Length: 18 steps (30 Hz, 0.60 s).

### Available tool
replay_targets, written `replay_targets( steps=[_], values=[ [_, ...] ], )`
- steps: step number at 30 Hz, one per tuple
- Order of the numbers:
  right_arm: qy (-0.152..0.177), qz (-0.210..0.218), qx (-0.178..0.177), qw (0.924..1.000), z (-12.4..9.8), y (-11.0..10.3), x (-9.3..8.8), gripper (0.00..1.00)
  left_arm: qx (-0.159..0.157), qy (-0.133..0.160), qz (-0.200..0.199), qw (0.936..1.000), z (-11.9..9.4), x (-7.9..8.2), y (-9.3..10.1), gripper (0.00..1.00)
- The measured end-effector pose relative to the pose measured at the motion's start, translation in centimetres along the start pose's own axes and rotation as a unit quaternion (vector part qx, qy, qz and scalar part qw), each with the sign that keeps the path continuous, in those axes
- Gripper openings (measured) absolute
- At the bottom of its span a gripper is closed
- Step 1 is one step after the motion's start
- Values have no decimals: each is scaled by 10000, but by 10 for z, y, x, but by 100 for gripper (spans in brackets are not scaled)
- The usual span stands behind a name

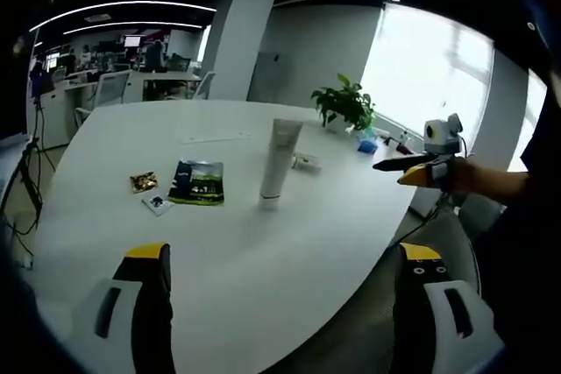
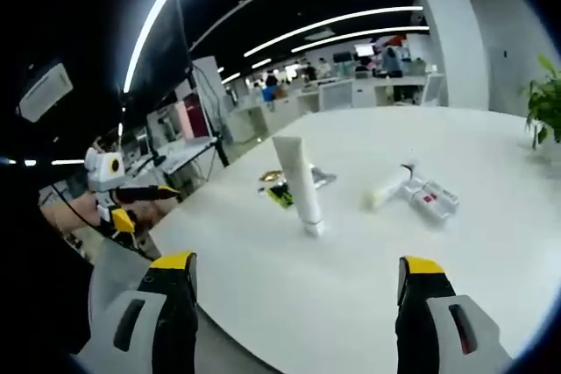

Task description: Arrange the skincare products in the storage area until every visible bottle or jar stands upright without overlapping.

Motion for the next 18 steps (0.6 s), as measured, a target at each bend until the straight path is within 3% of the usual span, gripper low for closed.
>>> replay_targets(
  steps=[18],
  values=[
    [-276, 143, -117, 9994, 10, 8, -1, 96, -2, -94, -65, 9999, 8, -1, -4, 99]
  ],
)
Point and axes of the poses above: the point that each gripper's makers call its tool centre point, and the gripper's own axes: z roughly forward along the fingers, y roughly to its right, x roughly out of its top, the point moved 10 cm from there along -z, roughly backward along the fingers, and after that the axes turned 1 degree about z, right-handed, at the moved point
